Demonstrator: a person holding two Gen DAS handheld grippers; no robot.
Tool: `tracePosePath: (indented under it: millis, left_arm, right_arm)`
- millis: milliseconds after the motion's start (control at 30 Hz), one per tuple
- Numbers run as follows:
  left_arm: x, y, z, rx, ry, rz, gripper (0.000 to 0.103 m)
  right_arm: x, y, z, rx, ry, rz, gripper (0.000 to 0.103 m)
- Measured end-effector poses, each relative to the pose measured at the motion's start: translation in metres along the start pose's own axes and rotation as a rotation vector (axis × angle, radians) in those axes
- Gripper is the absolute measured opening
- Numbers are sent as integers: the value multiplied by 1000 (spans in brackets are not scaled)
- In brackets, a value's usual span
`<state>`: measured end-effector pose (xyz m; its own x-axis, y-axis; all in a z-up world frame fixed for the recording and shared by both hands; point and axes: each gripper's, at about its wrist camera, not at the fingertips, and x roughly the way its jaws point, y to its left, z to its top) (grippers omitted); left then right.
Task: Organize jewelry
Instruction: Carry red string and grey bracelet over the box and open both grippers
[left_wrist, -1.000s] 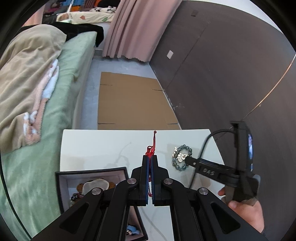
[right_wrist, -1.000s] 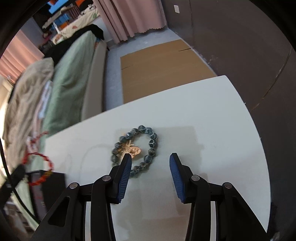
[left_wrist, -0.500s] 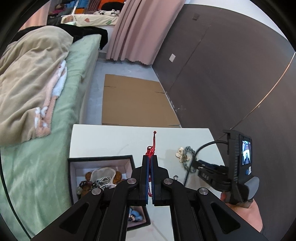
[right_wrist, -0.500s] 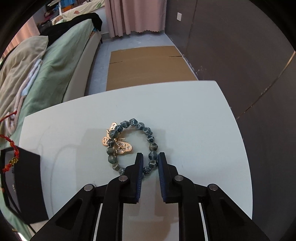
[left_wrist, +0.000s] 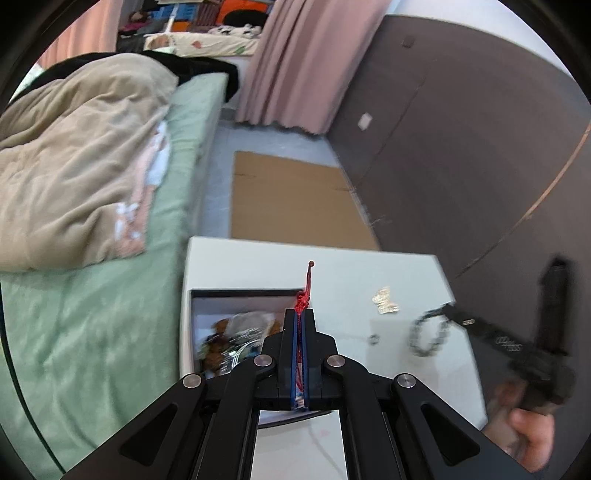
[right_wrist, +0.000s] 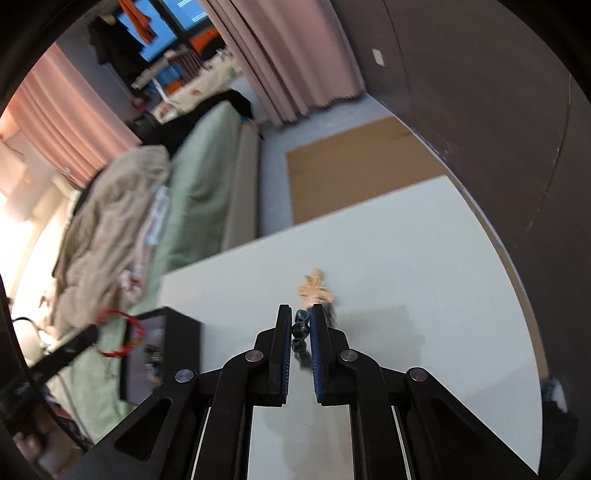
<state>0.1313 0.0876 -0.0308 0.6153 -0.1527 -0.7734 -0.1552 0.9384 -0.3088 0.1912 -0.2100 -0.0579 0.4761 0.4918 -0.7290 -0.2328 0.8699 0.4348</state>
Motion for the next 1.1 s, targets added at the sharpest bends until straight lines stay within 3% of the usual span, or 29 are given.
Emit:
tracePosePath:
  millis: [167, 233, 267, 300, 367, 433, 900, 967, 1000, 1033, 1100]
  left_arm:
    - [10, 8, -2, -40, 57, -29, 3]
    - [12, 13, -2, -58, 68, -19, 9]
    - [11, 15, -1, -66, 67, -18, 23]
    - [9, 18, -1, -77, 59, -19, 46]
    - [3, 22, 1, -96, 23, -19, 71]
    - [-5, 26, 4, -111, -16, -14, 72]
    - [-21, 61, 13, -224, -90, 25, 72]
    - [-21, 62, 13, -222, -90, 32, 72]
    - [-21, 61, 13, -218, -91, 35, 72]
    - [-21, 59, 12, -214, -96, 37, 72]
    - [-22, 57, 11, -209, -111, 31, 72]
  right_arm:
    - [-9, 18, -1, -10, -44, 91, 11]
    - [-7, 28, 1, -16, -47, 124, 11]
    - [-8, 33, 0, -25, -49, 147, 11]
    - [-7, 39, -1, -34, -51, 170, 11]
    - [-6, 50, -3, -50, -51, 213, 11]
    - [-5, 57, -3, -59, -46, 251, 11]
    - [23, 126, -16, -103, 38, 499, 11]
    - [32, 130, -17, -116, 67, 431, 13]
    - [38, 129, -18, -117, 86, 389, 25]
    - [44, 125, -19, -99, 117, 344, 45]
    - [42, 115, -20, -65, 116, 322, 55]
